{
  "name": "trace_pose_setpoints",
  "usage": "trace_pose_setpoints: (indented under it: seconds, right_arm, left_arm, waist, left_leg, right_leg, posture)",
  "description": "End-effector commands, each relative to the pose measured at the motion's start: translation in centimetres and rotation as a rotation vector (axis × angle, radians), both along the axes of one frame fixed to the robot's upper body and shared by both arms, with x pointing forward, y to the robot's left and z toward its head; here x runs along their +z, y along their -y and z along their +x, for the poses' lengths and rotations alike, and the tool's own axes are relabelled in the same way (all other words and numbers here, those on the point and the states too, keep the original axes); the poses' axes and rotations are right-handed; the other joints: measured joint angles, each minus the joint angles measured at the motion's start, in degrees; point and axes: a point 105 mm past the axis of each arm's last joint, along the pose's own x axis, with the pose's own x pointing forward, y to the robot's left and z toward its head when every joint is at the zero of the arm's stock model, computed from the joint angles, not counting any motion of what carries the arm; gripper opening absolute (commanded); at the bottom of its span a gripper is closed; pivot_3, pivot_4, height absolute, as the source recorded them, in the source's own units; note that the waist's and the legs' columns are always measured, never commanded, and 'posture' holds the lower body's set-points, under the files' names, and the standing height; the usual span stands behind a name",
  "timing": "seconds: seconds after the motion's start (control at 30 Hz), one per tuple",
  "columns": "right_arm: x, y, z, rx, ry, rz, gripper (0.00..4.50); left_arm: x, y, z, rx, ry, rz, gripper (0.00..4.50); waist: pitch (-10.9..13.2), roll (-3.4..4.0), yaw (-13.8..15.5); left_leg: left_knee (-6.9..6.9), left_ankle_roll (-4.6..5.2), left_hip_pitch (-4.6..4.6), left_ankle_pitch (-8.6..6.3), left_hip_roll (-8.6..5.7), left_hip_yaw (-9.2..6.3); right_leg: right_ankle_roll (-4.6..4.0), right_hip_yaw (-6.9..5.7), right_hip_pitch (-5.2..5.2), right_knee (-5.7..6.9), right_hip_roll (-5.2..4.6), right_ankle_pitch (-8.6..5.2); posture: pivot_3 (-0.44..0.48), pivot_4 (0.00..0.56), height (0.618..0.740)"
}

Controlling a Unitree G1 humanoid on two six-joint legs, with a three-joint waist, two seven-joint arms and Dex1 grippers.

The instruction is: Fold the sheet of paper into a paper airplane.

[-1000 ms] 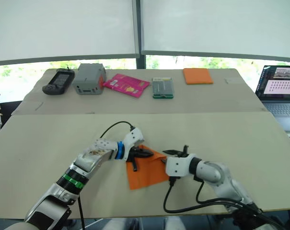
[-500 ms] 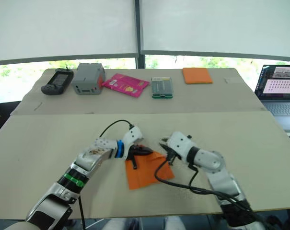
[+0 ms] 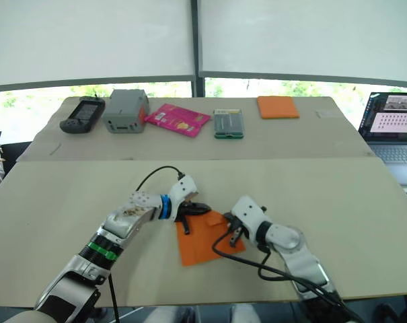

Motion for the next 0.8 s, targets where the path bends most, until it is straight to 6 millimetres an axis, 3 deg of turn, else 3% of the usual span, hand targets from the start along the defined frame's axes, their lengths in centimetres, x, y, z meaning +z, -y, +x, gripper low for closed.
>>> trace_pose_setpoints:
  seconds: [0.03,0.17,0.27,0.37,0.47,0.8]
  right_arm:
    - [-2.2,2.5,-1.1,-0.080,-0.114,-0.019,0.02]
    - [-0.1,3.1,-0.7,-0.112,-0.063,0.068,0.02]
    - [2.9,1.4,0.1,-0.058,0.017,0.148,0.02]
    - [4.5,-0.5,0.6,0.009,0.051,0.174,0.02]
    - [4.0,-2.1,1.0,0.057,0.022,0.144,0.02]
    - [0.4,-3.7,1.0,0.089,-0.137,0.046,0.02]
  left_arm:
    - [-0.9,-1.2,0.4,0.037,-0.013,0.046,0.00]
    - [-0.8,-1.1,0.5,0.038,-0.005,0.031,0.00]
    - [-0.8,-1.1,0.5,0.037,-0.002,0.030,0.00]
    - [-0.5,-1.2,0.5,0.040,0.003,0.025,0.00]
    - [-0.2,-1.4,0.6,0.052,0.009,0.019,0.00]
    - [2.5,-4.2,0.3,0.180,0.039,-0.063,0.00]
  waist:
    - [-0.03,-0.02,-0.01]
    - [-0.03,-0.02,0.03]
    - [-0.02,-0.01,-0.18]
    - [-0.02,-0.01,-0.37]
    - [-0.02,-0.01,-0.38]
    - [-0.01,0.01,-0.70]
  left_leg:
    - [0.00,0.00,0.00,0.00,0.01,0.00]
    - [0.00,0.00,0.00,0.00,0.01,0.00]
    - [0.00,0.01,-0.03,0.00,0.02,0.02]
    - [-0.01,-0.01,-0.07,0.01,0.04,0.03]
    - [-0.02,-0.01,-0.08,0.01,0.04,0.03]
    - [-0.03,-0.04,-0.16,0.00,0.07,0.02]
  right_leg:
    - [0.00,0.00,0.00,0.00,0.00,0.00]
    - [0.00,0.01,0.01,-0.02,0.00,0.00]
    - [0.00,0.03,-0.02,-0.02,-0.01,0.00]
    - [0.00,0.04,-0.12,0.03,0.02,0.00]
    - [0.00,0.03,-0.14,0.04,0.03,0.00]
    - [0.00,0.03,-0.23,0.04,0.04,0.00]
  posture:
    - [0.000,0.150,0.740]
    - [0.000,0.150,0.740]
    - [0.000,0.150,0.740]
    - [0.000,0.150,0.740]
    - [0.000,0.150,0.740]
    - [0.000,0.150,0.740]
